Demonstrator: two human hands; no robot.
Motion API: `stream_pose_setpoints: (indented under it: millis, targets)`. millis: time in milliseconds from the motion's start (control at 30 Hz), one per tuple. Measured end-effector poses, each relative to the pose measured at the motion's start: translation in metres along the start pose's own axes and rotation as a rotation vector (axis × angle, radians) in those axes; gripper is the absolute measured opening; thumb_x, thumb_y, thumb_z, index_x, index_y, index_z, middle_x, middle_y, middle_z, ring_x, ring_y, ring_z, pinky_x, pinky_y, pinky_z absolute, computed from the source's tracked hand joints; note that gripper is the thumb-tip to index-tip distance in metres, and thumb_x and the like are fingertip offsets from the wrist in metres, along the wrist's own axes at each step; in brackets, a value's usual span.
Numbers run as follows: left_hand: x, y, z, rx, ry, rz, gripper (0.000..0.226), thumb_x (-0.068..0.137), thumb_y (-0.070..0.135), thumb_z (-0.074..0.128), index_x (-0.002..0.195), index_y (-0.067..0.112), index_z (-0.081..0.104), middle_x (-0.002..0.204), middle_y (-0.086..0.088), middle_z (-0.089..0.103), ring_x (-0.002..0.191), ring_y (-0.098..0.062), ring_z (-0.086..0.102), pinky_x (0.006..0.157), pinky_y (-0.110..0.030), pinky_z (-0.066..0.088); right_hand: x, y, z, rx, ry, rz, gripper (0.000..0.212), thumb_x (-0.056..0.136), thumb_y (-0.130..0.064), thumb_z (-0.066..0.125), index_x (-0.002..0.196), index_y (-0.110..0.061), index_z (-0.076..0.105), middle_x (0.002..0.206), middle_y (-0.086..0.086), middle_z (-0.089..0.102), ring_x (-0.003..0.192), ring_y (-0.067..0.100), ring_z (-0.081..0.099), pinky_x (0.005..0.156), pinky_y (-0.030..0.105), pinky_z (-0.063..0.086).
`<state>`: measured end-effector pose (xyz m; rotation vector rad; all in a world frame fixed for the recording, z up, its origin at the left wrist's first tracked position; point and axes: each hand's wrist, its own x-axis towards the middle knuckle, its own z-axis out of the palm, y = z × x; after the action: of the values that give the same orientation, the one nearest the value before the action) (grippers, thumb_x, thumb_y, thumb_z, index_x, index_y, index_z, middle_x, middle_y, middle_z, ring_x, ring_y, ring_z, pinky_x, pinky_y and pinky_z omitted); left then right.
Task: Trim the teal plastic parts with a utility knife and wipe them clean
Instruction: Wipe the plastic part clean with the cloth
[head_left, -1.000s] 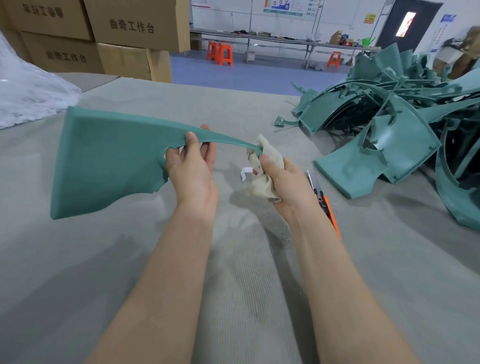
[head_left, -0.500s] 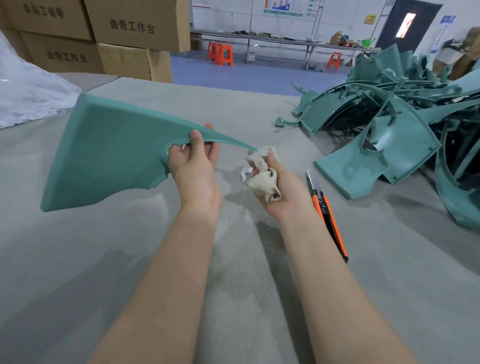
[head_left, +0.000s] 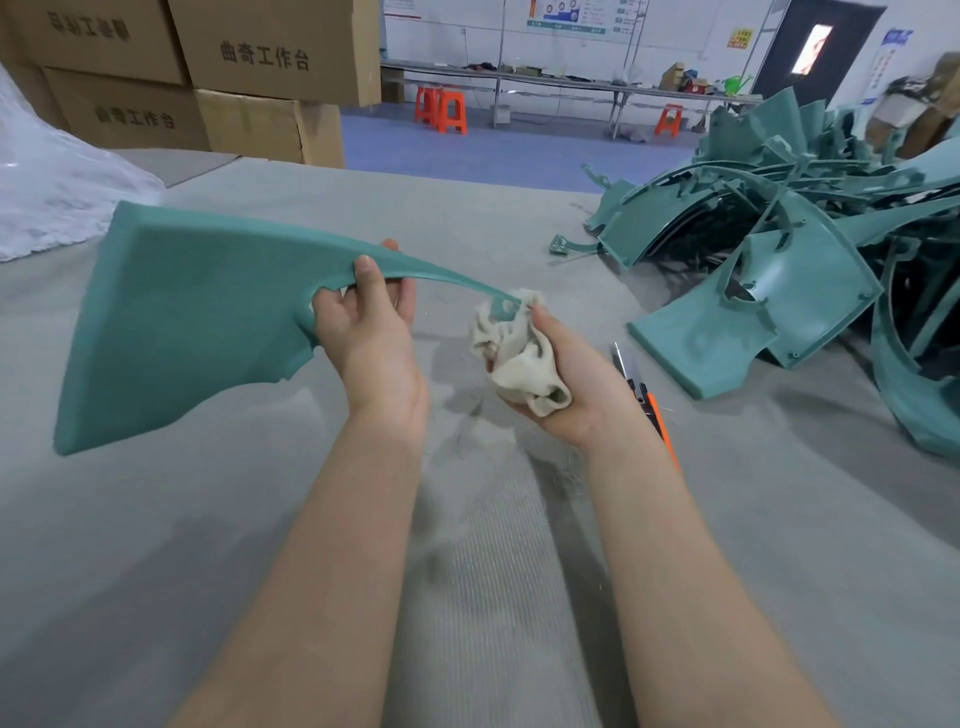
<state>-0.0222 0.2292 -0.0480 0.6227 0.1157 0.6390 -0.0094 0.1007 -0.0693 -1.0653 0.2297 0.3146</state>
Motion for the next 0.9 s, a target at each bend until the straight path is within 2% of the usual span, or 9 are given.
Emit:
stream_pose_setpoints:
  millis: [100, 133, 267, 367, 600, 667, 733, 800, 900]
  targets:
    - [-0.001, -0.001, 0.0, -0.003, -0.031, -0.015, 0.01, 0.101, 0.006, 0.042, 0.094, 0.01, 0.047, 0.107, -0.005, 0.062, 0.099, -0.016, 0.067, 0.086, -0.025, 0.055, -0.001, 0.001, 0.003, 0.107, -0.028, -0.01, 0.022, 0.1, -0.031, 0.051, 0.096, -0.013, 0.064, 0.088, 0.003, 0.068, 0.078, 0.015, 0.063, 0.101, 0.033, 0.044]
    - [-0.002, -0.001, 0.001, 0.01, -0.042, -0.017, 0.01, 0.101, 0.006, 0.042, 0.094, 0.01, 0.048, 0.108, -0.005, 0.062, 0.099, -0.015, 0.067, 0.086, -0.025, 0.055, -0.001, 0.001, 0.003, 0.153, -0.018, -0.022, 0.02, 0.099, -0.027, 0.053, 0.096, -0.011, 0.064, 0.091, 0.004, 0.067, 0.082, 0.016, 0.062, 0.105, 0.035, 0.041]
    - [-0.007, -0.003, 0.006, 0.06, -0.082, -0.03, 0.011, 0.102, 0.007, 0.041, 0.095, 0.011, 0.048, 0.115, -0.01, 0.061, 0.096, -0.012, 0.068, 0.087, -0.023, 0.054, 0.002, 0.004, 0.008, 0.38, -0.01, -0.037, 0.01, 0.099, -0.015, 0.054, 0.096, -0.01, 0.062, 0.092, 0.004, 0.062, 0.077, 0.014, 0.056, 0.103, 0.034, 0.043]
    - [-0.011, -0.006, 0.008, 0.039, -0.079, -0.057, 0.011, 0.102, 0.008, 0.041, 0.094, 0.011, 0.048, 0.106, -0.005, 0.064, 0.095, -0.01, 0.068, 0.088, -0.023, 0.054, 0.002, 0.007, 0.012, 0.435, -0.01, -0.058, 0.012, 0.099, -0.016, 0.053, 0.091, -0.014, 0.061, 0.087, 0.001, 0.06, 0.069, 0.011, 0.052, 0.086, 0.029, 0.045]
    - [-0.011, -0.008, 0.005, -0.003, 0.025, -0.184, 0.012, 0.102, 0.011, 0.043, 0.091, 0.012, 0.047, 0.101, -0.005, 0.065, 0.088, -0.007, 0.066, 0.085, -0.02, 0.055, 0.001, 0.002, 0.009, 0.406, 0.03, -0.12, 0.025, 0.097, -0.036, 0.055, 0.104, -0.013, 0.06, 0.092, 0.005, 0.064, 0.076, 0.02, 0.061, 0.096, 0.04, 0.047]
    - [-0.011, -0.011, 0.004, 0.01, 0.025, -0.211, 0.012, 0.102, 0.011, 0.043, 0.091, 0.012, 0.048, 0.104, -0.005, 0.064, 0.084, -0.005, 0.066, 0.087, -0.021, 0.054, -0.002, -0.001, 0.004, 0.395, 0.069, -0.116, 0.019, 0.096, -0.03, 0.058, 0.1, -0.012, 0.062, 0.086, 0.004, 0.066, 0.061, 0.017, 0.067, 0.074, 0.035, 0.057]
    - [-0.011, -0.014, 0.004, 0.023, 0.018, -0.251, 0.011, 0.102, 0.013, 0.044, 0.092, 0.012, 0.049, 0.105, -0.006, 0.063, 0.083, -0.006, 0.066, 0.086, -0.021, 0.055, -0.003, -0.004, -0.001, 0.366, 0.105, -0.103, 0.014, 0.096, -0.027, 0.06, 0.091, -0.014, 0.062, 0.075, 0.001, 0.069, 0.05, 0.012, 0.066, 0.051, 0.027, 0.056]
    - [-0.009, -0.015, 0.002, 0.066, 0.006, -0.346, 0.011, 0.102, 0.014, 0.044, 0.095, 0.012, 0.051, 0.1, -0.007, 0.064, 0.088, -0.013, 0.066, 0.082, -0.022, 0.056, -0.003, -0.006, -0.005, 0.302, 0.134, -0.114, 0.017, 0.098, -0.028, 0.057, 0.084, -0.017, 0.059, 0.06, -0.004, 0.067, 0.043, 0.008, 0.062, 0.044, 0.02, 0.05]
    - [-0.008, -0.009, -0.001, 0.263, -0.145, -0.667, 0.019, 0.103, 0.018, 0.042, 0.093, 0.004, 0.048, 0.089, -0.018, 0.067, 0.084, -0.026, 0.068, 0.065, -0.026, 0.059, 0.0, -0.009, -0.011, 0.231, 0.274, -0.198, 0.026, 0.099, -0.028, 0.054, 0.077, -0.015, 0.055, 0.05, -0.005, 0.062, 0.037, 0.007, 0.057, 0.044, 0.021, 0.043]
